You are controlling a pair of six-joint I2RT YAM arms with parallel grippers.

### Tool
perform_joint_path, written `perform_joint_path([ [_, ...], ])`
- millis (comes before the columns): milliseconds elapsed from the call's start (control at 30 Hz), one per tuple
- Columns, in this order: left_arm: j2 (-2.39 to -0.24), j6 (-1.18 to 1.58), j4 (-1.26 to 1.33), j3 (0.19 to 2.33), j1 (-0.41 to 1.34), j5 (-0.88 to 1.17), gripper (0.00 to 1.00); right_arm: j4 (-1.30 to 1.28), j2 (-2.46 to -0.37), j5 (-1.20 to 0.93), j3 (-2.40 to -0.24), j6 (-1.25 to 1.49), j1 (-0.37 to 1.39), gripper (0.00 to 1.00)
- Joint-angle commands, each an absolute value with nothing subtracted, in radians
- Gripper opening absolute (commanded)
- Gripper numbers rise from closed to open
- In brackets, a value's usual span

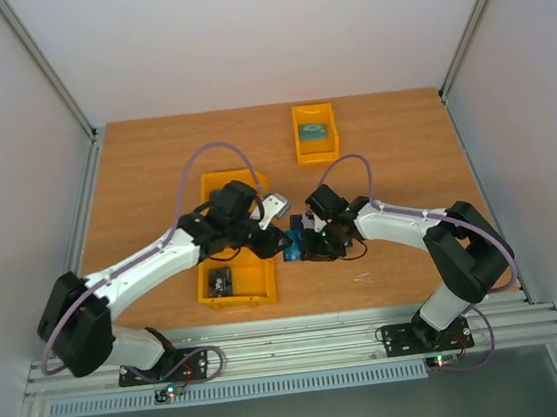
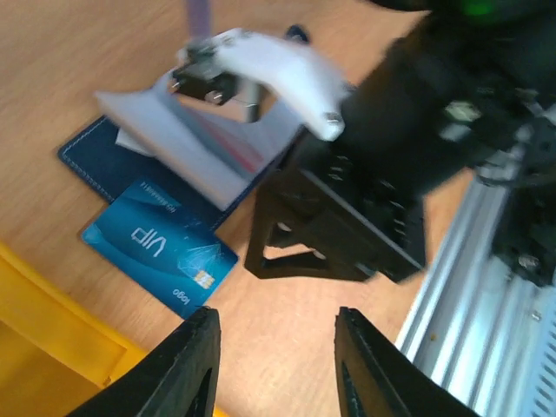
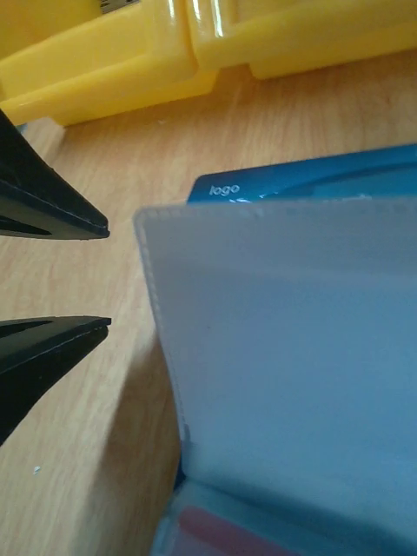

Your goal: Take the credit cards out of the card holder

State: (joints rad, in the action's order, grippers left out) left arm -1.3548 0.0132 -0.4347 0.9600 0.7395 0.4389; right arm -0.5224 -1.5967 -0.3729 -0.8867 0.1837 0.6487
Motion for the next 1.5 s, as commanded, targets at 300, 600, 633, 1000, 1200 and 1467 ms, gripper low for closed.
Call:
perform_joint_path([
  [300, -1.624, 0.538, -0.268, 1.006, 0.794, 0.192, 0.33, -0.245, -1.603, -0.33, -0.767, 0.328, 0.607, 0.24],
  [600, -1.738, 0.705, -0.294, 1.063, 0.805, 0.102, 0.39, -0.211, -1.621, -0.333, -0.762, 0.304, 0.579, 0.24],
  [633, -1.744, 0.721, -0.303, 1.068, 0.807, 0.089, 0.39, -0.212, -1.62, -0.333, -0.765, 0.299, 0.578, 0.25],
  [1000, -1.851, 1.006, -0.303, 1.073, 0.811, 0.04, 0.47, -0.179, -1.631, -0.385, -0.771, 0.271, 0.548, 0.25],
  [1200, -1.898, 1.004, -0.258, 1.065, 0.811, -0.007, 0.46, -0.187, -1.625, -0.388, -0.773, 0.238, 0.51, 0.25],
  [1467, -1.947, 0.966, -0.115, 1.037, 0.811, 0.071, 0.41, -0.166, -1.664, -0.422, -0.789, 0.222, 0.491, 0.25],
])
